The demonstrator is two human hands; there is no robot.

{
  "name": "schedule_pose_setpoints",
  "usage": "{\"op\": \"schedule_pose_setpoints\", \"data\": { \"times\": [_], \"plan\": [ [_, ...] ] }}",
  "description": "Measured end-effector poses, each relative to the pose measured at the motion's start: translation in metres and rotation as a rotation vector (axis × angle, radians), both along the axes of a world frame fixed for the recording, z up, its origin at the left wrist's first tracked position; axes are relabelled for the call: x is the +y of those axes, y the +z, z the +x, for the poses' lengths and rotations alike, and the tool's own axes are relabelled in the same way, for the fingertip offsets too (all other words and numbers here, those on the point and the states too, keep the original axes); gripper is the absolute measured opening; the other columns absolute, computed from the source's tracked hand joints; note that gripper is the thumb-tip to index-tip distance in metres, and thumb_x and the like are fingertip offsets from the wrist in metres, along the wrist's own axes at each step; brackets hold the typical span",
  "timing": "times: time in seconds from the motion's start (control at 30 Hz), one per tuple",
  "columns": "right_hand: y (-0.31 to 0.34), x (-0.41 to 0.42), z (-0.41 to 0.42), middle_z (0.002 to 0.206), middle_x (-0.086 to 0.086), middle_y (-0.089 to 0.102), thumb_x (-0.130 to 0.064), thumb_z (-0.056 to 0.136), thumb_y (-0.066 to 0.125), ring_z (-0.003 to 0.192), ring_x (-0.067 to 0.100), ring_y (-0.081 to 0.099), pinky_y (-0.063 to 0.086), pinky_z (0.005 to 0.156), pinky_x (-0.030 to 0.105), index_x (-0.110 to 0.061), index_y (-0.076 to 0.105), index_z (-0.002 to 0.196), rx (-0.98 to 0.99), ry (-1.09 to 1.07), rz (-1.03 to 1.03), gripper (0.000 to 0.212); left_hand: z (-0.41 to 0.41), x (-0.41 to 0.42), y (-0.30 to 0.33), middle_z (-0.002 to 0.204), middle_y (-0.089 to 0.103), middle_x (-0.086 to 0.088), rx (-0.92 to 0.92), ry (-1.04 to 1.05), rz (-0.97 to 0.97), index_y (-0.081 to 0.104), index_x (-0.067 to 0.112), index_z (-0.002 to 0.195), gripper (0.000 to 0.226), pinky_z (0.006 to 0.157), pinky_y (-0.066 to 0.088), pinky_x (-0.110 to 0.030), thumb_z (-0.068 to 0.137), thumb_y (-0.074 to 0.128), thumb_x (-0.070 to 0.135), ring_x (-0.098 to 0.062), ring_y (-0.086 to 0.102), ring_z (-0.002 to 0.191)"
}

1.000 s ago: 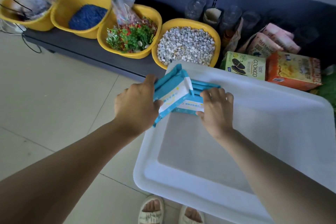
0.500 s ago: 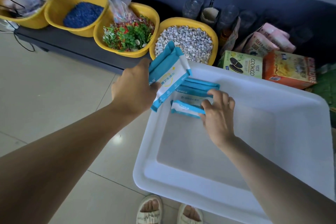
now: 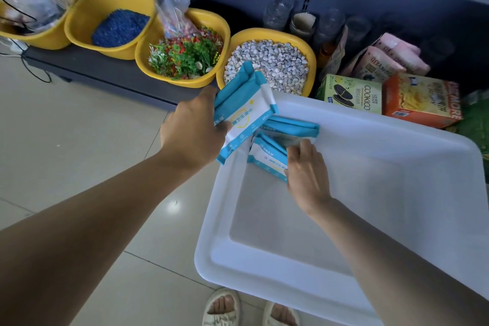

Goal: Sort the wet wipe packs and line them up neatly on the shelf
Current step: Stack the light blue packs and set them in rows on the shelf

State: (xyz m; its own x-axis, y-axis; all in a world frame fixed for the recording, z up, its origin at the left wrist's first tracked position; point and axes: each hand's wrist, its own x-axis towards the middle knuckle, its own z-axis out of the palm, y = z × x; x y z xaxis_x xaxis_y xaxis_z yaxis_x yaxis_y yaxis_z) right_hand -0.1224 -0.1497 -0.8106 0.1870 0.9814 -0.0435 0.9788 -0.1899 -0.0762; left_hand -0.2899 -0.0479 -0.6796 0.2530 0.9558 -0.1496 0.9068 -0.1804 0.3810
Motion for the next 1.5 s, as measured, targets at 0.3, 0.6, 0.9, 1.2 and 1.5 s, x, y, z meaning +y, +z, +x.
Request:
{"op": "schedule_pose_setpoints", "data": {
  "times": [0.3, 0.6, 0.9, 1.2, 1.5],
  "plan": [
    [0.061, -0.039, 0.01, 0.064, 0.004, 0.062, -0.014, 0.04, 0.092, 0.052, 0.022, 0.06, 0.041, 0.042, 0.024, -0.01, 0.061, 0.081, -0.012, 0.037, -0.204, 0.052, 0.003, -0.01, 0.037, 0.109, 0.063, -0.002, 0.028, -0.082, -0.026, 0.047, 0.024, 0.126, 0.04, 0.07, 0.043, -0.036, 0.088, 0.061, 0.025, -0.028, 0.056, 0.099],
    [0.274, -0.066, 0.073, 0.123, 0.002, 0.058, -0.028, 0.095, 0.048, 0.108, 0.022, 0.059, 0.046, 0.082, 0.031, -0.018, 0.038, 0.131, 0.022, -0.099, -0.236, 0.038, 0.023, -0.024, 0.187, 0.102, 0.062, -0.004, 0.018, -0.296, -0.055, 0.051, 0.019, 0.113, 0.03, 0.08, 0.05, -0.044, 0.087, 0.061, 0.025, -0.03, 0.059, 0.099],
    [0.521, -0.117, 0.113, 0.123, 0.003, 0.057, -0.03, 0.098, 0.045, 0.113, 0.025, 0.055, 0.046, 0.084, 0.035, -0.016, 0.03, 0.14, -0.031, -0.223, -0.04, 0.047, 0.051, -0.035, 0.408, 0.105, 0.059, -0.003, -0.058, -0.495, 0.06, 0.05, 0.021, 0.112, 0.028, 0.082, 0.047, -0.037, 0.087, 0.06, 0.029, -0.028, 0.056, 0.102],
    [0.692, -0.177, 0.162, 0.116, 0.013, 0.061, -0.026, 0.094, 0.05, 0.106, 0.033, 0.057, 0.046, 0.08, 0.038, -0.012, 0.037, 0.134, -0.064, -0.378, 0.184, 0.044, 0.104, -0.059, 0.578, 0.074, 0.048, 0.009, -0.17, -0.702, 0.223, 0.039, 0.027, 0.08, 0.027, 0.059, 0.033, -0.029, 0.085, 0.065, 0.02, -0.022, 0.053, 0.079],
    [0.784, -0.218, 0.249, 0.109, 0.014, 0.062, -0.022, 0.092, 0.052, 0.103, 0.038, 0.056, 0.044, 0.079, 0.041, -0.011, 0.045, 0.122, -0.111, -0.436, 0.317, 0.033, 0.192, -0.089, 0.664, 0.082, 0.053, 0.007, -0.211, -0.8, 0.325, 0.043, 0.027, 0.095, 0.024, 0.063, 0.038, -0.03, 0.087, 0.066, 0.024, -0.016, 0.051, 0.073]
  ]
}}
